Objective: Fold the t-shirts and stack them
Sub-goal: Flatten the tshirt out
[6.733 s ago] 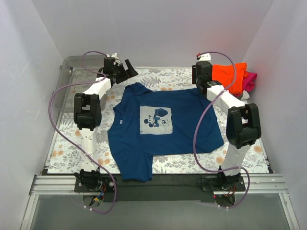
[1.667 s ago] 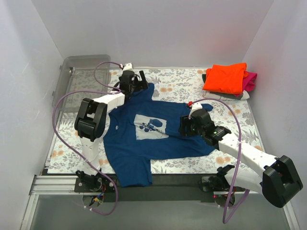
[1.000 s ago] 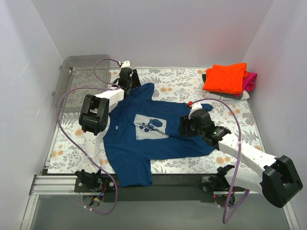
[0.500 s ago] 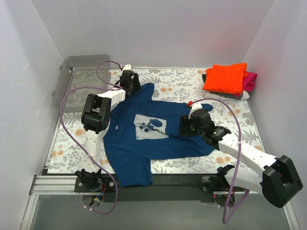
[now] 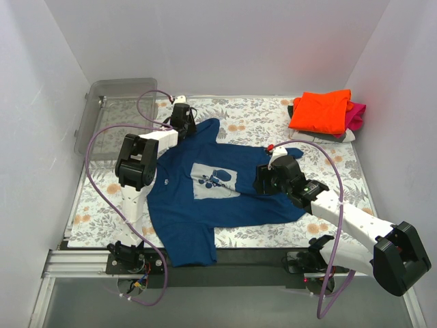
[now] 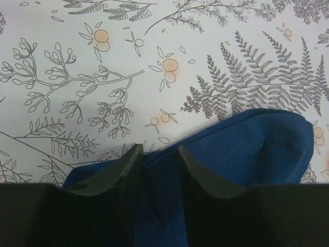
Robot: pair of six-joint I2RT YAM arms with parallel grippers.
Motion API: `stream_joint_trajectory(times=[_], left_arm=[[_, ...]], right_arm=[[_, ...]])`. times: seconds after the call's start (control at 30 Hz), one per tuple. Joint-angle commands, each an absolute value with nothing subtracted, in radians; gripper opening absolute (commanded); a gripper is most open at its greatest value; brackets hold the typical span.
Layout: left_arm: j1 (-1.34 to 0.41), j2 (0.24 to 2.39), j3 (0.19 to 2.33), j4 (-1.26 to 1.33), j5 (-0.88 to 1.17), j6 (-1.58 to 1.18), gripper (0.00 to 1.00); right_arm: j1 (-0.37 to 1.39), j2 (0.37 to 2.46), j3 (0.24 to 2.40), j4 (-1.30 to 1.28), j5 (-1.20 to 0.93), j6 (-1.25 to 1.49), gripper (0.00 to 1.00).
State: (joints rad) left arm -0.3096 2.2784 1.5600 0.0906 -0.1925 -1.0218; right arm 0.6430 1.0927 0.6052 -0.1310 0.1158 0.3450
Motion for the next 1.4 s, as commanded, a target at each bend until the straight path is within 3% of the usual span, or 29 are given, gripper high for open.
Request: stream_joint_trajectory(times=[0.0, 0.1, 0.3, 0.8, 0.9, 1.03, 1.37], left_arm=[[-0.31, 2.232, 1.548, 0.077, -0.198, -1.017, 0.3], [-0.308, 2.232, 1.555, 0.077, -0.21, -1.012, 0.25], [-0.307, 2.246, 1.618, 0.072, -0.221, -0.993, 0.0], [-0.245, 2.378, 1.847, 0.061, -0.126, -0.948, 0.0], [-0.236, 2.401, 1.87, 0.052, -0.097, -0.954, 0.03], [-0.226, 2.416, 1.878, 0.048, -0.084, -0.957, 0.14], [-0.222, 2.399, 1.859, 0.049, -0.081, -0.971, 0.23]], right_arm=[[0.644, 1.092, 0.598, -0.089, 0.094, 0.357, 0.53], [0.643, 1.088, 0.595, -0.087, 0.095, 0.357, 0.53], [0.644, 1.088, 0.595, -0.089, 0.097, 0.356, 0.53], [0.644, 1.14, 0.617, -0.089, 0.113, 0.345, 0.53], [0.644, 1.155, 0.624, -0.089, 0.118, 0.341, 0.53], [0.644, 1.173, 0.632, -0.087, 0.115, 0.336, 0.53], [0.644, 1.19, 0.643, -0.087, 0.104, 0.336, 0.53]])
